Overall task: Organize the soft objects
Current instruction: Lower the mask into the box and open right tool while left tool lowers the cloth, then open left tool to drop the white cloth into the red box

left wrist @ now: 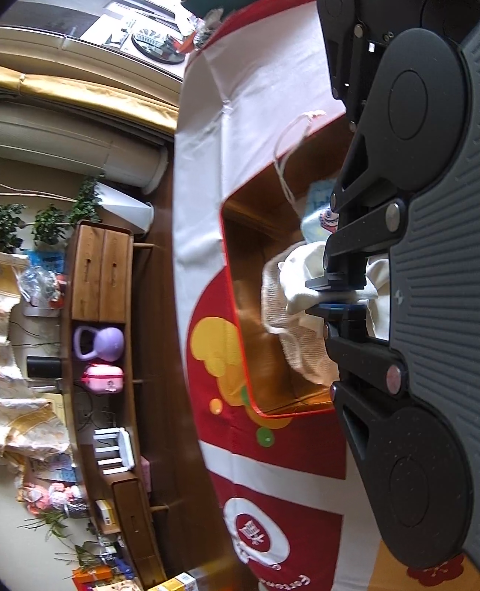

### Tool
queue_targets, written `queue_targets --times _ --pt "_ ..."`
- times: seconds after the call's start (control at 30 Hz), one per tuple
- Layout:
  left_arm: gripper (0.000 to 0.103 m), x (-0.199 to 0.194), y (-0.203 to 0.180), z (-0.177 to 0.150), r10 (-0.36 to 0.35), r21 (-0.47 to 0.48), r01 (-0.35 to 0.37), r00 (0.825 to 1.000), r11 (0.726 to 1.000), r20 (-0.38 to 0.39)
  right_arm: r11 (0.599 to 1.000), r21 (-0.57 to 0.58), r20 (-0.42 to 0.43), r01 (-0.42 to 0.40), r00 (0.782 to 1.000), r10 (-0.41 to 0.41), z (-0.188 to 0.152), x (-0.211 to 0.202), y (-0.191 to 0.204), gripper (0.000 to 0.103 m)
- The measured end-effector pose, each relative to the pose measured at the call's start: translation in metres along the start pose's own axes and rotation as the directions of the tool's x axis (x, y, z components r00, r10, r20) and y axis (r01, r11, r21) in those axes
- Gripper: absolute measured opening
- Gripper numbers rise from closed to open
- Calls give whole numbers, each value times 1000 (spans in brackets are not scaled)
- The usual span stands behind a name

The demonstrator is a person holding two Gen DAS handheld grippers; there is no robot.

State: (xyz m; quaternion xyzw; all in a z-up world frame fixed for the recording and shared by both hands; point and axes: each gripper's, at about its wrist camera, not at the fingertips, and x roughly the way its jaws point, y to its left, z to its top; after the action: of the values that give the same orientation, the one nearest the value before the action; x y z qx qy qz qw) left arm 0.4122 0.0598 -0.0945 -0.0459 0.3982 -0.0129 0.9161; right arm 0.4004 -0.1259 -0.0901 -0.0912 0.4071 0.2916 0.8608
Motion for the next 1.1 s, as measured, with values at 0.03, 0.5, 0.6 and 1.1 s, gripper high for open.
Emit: queue_targets --times 0.03,0.5,0.6,1.1 --pt "6 2 0 -2 -1 -2 1 1000 1000 -8 1000 3 -3 0 1000 0 0 2 -1 15" --pt "7 5 -5 -8 38 26 -36 997 999 -73 1000 -21 20 16 1000 -16 -2 -16 -1 37" --pt "9 -1 -4 -8 36 10 -35 997 999 -69 1000 -22 29 18 999 -18 -2 -23 -1 42" --pt "58 -62 -6 -10 17 -10 -17 1000 1000 13 1000 -25 82 13 997 -11 -6 -84 14 57"
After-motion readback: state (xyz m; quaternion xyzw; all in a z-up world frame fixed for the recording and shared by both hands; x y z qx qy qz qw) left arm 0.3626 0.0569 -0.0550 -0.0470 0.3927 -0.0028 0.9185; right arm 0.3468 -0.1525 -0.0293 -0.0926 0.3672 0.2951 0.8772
